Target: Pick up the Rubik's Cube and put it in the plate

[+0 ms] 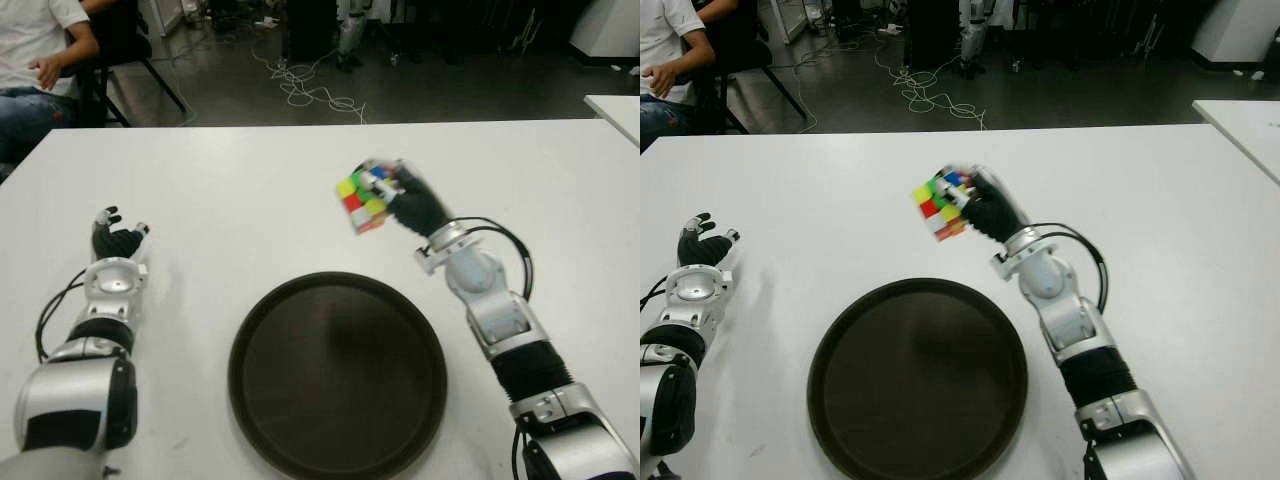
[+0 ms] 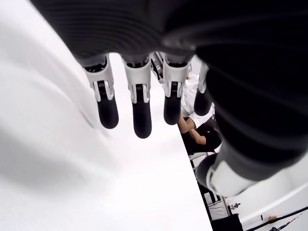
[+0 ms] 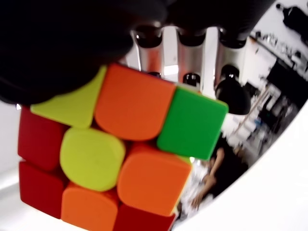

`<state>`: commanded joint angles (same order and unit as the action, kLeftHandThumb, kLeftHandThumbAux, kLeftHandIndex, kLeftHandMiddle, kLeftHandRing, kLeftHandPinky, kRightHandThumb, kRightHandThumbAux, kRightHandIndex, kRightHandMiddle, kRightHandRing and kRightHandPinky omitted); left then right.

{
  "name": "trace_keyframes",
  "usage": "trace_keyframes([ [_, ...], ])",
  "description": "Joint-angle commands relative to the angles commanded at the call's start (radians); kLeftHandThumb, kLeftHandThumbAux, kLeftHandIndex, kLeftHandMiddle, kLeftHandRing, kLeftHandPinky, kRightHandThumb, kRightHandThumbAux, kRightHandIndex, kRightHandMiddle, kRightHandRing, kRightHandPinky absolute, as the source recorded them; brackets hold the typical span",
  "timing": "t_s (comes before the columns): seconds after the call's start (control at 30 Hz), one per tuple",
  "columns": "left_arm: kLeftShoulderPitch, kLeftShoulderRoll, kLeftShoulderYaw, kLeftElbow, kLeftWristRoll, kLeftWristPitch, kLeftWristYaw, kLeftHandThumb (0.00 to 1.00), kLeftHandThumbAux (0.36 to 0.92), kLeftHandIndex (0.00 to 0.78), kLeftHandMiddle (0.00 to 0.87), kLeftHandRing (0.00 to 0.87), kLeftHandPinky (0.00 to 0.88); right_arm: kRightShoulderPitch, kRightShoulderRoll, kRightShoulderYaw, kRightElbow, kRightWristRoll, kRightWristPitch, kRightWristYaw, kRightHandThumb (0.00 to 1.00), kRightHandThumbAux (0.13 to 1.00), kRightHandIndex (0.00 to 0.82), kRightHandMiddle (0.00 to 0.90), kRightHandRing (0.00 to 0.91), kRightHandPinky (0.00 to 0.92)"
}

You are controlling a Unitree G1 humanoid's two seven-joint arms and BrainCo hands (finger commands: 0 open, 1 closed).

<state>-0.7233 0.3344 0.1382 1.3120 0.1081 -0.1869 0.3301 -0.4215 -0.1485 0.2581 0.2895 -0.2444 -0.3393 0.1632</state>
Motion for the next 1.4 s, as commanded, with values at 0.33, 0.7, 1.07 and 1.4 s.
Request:
trace_keyframes([
  [0.33, 0.000, 0.001, -0.003, 0.003, -0.001, 0.007, 0.000, 0.123, 0.749, 0.093, 0.137, 0.166, 0.188, 0.030, 0.012, 0.048, -0.010, 0.019, -0.005, 0.100, 0.689, 0.721, 0.437, 0.802, 0.812, 0.812],
  [0.7, -0.004, 0.000, -0.011, 0.002, 0.004, 0.017, 0.007, 0.114, 0.755, 0.093, 0.147, 0.179, 0.212, 0.073, 0.024, 0.100, -0.094, 0.026, 0.102, 0.203, 0.693, 0.721, 0.437, 0.804, 0.807, 0.792],
  [1.07, -0.003, -0.003, -0.006, 0.001, -0.002, 0.009, 0.011, 0.154, 0.761, 0.103, 0.154, 0.187, 0.222, 0.089, 0.009, 0.117, -0.158, 0.007, 0.171, 0.247, 0.696, 0.721, 0.436, 0.808, 0.804, 0.779],
  [1.4, -0.001, -0.006, 0.013, 0.001, -0.019, 0.004, -0.005, 0.131, 0.745, 0.123, 0.153, 0.169, 0.178, 0.104, 0.005, 0.124, -0.179, -0.012, 0.200, 0.237, 0.695, 0.723, 0.436, 0.804, 0.802, 0.777],
])
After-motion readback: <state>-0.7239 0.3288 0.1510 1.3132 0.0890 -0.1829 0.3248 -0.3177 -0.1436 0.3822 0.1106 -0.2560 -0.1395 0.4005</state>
